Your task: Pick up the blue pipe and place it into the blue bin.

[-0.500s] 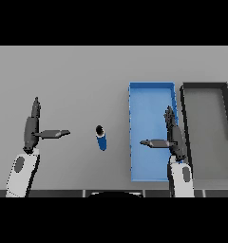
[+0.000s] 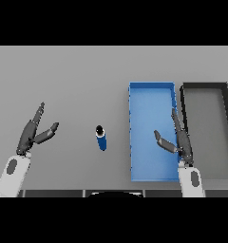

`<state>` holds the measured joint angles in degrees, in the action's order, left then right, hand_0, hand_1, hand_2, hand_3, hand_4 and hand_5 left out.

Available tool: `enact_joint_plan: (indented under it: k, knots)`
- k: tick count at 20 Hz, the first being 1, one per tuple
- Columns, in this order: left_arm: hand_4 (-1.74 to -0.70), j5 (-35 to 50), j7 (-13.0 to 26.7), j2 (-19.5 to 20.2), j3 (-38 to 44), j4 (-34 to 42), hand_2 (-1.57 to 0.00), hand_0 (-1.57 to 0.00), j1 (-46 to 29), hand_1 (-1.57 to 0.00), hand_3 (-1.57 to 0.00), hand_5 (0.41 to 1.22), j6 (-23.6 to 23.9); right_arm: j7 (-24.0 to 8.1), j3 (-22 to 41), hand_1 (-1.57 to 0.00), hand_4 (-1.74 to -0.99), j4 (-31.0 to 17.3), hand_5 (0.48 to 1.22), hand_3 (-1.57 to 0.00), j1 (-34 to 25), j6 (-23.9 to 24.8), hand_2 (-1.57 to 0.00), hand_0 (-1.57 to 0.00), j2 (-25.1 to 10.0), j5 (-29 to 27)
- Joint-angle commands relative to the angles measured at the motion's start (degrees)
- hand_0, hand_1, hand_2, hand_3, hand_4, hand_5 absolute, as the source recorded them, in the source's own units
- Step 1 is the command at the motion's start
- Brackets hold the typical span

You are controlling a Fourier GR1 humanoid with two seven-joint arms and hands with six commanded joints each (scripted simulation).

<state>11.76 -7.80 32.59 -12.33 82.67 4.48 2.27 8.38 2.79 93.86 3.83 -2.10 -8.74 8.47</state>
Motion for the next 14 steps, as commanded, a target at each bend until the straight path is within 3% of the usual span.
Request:
enact_joint_plan:
  k: [1, 6, 9, 14]
  knots:
    - [-0.96, 0.0, -0.8, 0.4, 0.0, -0.5, 0.00, 0.00, -0.1, 0.00, 0.00, 0.592, -1.0, -0.6, 0.3, 0.00, -1.193, 0.7, 0.622, 0.00, 0.5, -0.2, 0.00, 0.00, -0.4, 0.4]
    - [-0.98, 1.8, -1.1, 2.1, -2.0, 2.4, 0.00, 0.00, -0.5, 0.00, 0.00, 0.584, -6.5, -2.8, 0.3, 0.00, -1.192, 1.1, 0.621, 0.00, -0.5, -0.6, 0.00, 0.00, -1.0, 0.4]
    - [-1.03, 1.4, -1.3, 4.5, -4.4, 5.8, 0.00, 0.00, -2.8, 0.00, 0.00, 0.549, -10.4, -1.6, 0.3, 0.00, -1.179, 0.9, 0.616, 0.00, 0.1, -1.0, 0.00, 0.00, -1.4, 0.3]
    - [-1.13, -1.0, 3.5, 1.9, -11.1, 9.9, 0.00, 0.00, -3.3, 0.00, 0.00, 0.485, -13.0, -3.0, 0.8, 0.00, -1.174, 1.8, 0.618, 0.00, 0.0, -0.4, 0.00, 0.00, -0.9, 0.9]
